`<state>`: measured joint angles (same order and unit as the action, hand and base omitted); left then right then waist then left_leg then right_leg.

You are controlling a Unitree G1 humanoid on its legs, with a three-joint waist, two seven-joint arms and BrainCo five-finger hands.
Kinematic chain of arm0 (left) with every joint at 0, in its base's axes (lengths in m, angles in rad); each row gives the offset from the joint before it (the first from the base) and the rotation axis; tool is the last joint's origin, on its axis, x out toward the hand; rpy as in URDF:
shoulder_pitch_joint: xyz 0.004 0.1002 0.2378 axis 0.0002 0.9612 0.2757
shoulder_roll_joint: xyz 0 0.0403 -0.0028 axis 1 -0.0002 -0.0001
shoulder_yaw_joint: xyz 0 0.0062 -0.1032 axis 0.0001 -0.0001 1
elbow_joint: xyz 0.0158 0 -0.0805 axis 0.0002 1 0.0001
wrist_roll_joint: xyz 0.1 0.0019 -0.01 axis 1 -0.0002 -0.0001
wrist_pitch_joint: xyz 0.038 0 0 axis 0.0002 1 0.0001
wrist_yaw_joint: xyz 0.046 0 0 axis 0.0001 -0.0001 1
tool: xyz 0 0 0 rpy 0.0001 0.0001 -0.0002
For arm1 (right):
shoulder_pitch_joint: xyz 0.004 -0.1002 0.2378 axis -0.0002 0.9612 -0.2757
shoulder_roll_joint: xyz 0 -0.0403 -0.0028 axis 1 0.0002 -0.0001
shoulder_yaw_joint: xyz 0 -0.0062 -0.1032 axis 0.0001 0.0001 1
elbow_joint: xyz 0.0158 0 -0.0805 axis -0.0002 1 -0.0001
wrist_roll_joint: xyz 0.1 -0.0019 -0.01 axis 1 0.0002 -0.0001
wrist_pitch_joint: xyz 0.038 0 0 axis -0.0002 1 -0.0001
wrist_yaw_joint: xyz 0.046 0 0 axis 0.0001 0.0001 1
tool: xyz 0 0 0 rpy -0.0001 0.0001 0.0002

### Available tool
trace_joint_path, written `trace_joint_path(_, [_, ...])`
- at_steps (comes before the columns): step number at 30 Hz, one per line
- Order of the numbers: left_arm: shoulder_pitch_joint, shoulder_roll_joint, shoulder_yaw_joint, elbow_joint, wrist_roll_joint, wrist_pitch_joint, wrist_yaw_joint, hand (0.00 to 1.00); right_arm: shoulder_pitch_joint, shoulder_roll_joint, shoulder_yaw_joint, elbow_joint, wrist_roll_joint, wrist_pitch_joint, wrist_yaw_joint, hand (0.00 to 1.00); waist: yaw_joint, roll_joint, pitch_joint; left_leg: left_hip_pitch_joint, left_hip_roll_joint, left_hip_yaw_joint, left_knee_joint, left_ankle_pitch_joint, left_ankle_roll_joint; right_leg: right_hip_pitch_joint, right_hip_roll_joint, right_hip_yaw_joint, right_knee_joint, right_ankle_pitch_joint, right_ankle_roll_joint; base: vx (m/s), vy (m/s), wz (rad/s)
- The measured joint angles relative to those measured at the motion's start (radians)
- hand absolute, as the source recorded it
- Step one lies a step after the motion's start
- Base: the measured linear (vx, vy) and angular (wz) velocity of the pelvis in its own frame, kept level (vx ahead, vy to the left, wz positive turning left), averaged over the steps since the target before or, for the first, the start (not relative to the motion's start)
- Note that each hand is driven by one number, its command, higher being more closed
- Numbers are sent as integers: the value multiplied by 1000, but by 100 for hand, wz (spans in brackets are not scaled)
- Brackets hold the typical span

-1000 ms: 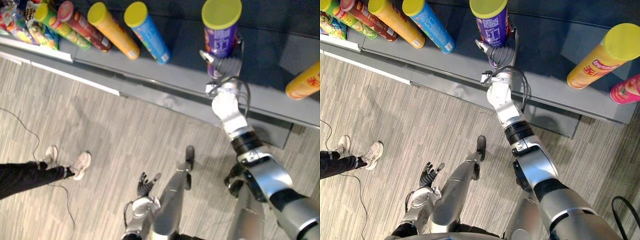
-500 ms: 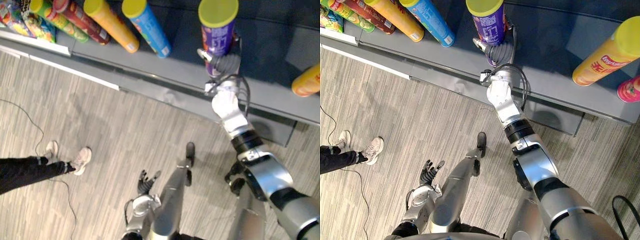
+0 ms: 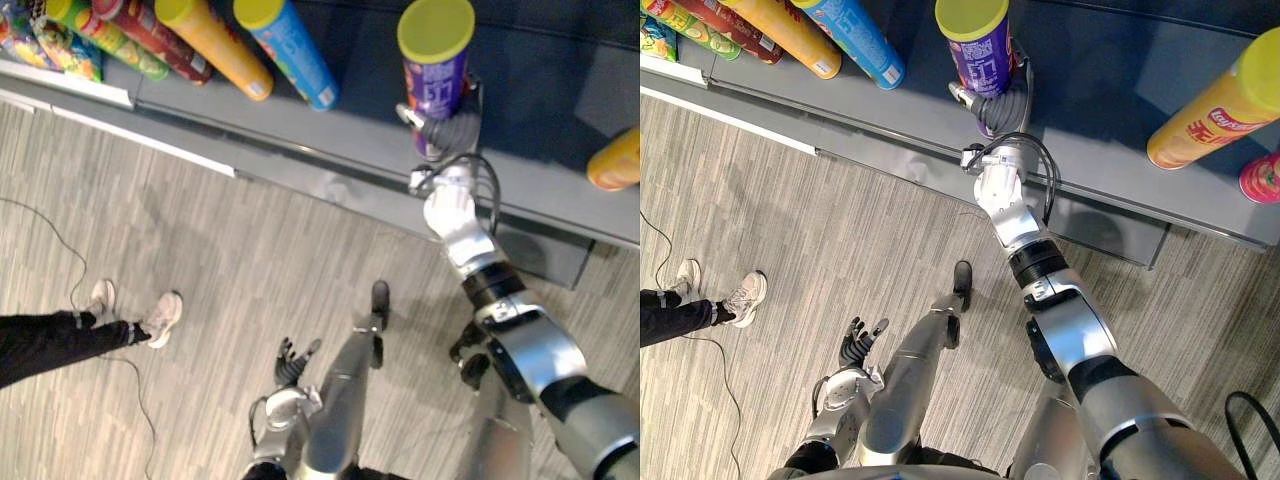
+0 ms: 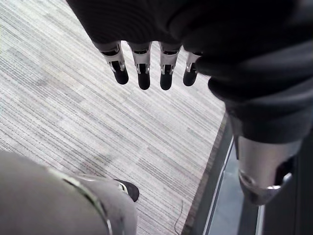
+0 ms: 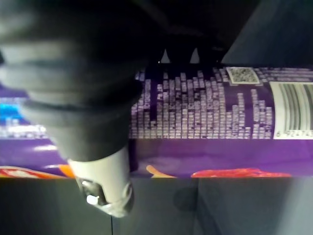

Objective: Put the gum and the chips on the shelf.

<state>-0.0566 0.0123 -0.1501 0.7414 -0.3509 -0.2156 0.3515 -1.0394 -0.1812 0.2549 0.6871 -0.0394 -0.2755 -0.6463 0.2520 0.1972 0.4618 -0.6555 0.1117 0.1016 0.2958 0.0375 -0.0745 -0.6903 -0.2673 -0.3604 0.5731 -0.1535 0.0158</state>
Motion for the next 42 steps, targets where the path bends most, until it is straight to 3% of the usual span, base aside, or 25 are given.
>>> trace_joint_path(11, [-10,0,-2,1,0,0,3,0,10,-2,0,19,0,-22,1,100,0,0,0,-14,4,1,20,-4,0,-11,0,2,13,-1,-2,2,-9,0])
trace_joint_path(12, [-10,0,-2,1,0,0,3,0,10,-2,0,20,0,-23,1,0,0,0,0,-14,5,1,19,-4,1,-11,0,2,11,-1,-2,-1,-31,0])
trace_joint_path(17, [-10,0,-2,1,0,-1,3,0,10,-2,1,20,0,-56,2,0,0,0,0,-14,7,3,19,-5,3,-11,0,2,11,-1,-2,3,-14,0])
trace_joint_path(37, [-22,0,-1,45,0,-23,3,0,77,-7,13,124,2,-102,23,0,-5,-10,-5,48,24,31,2,-3,0,47,20,10,-28,7,1,22,-19,-3])
trace_joint_path(42, [-33,0,11,91,0,-29,-5,0,133,-7,25,203,1,-104,54,0,-29,-12,-6,105,35,54,-10,-10,0,96,39,30,-66,18,11,43,-28,-16])
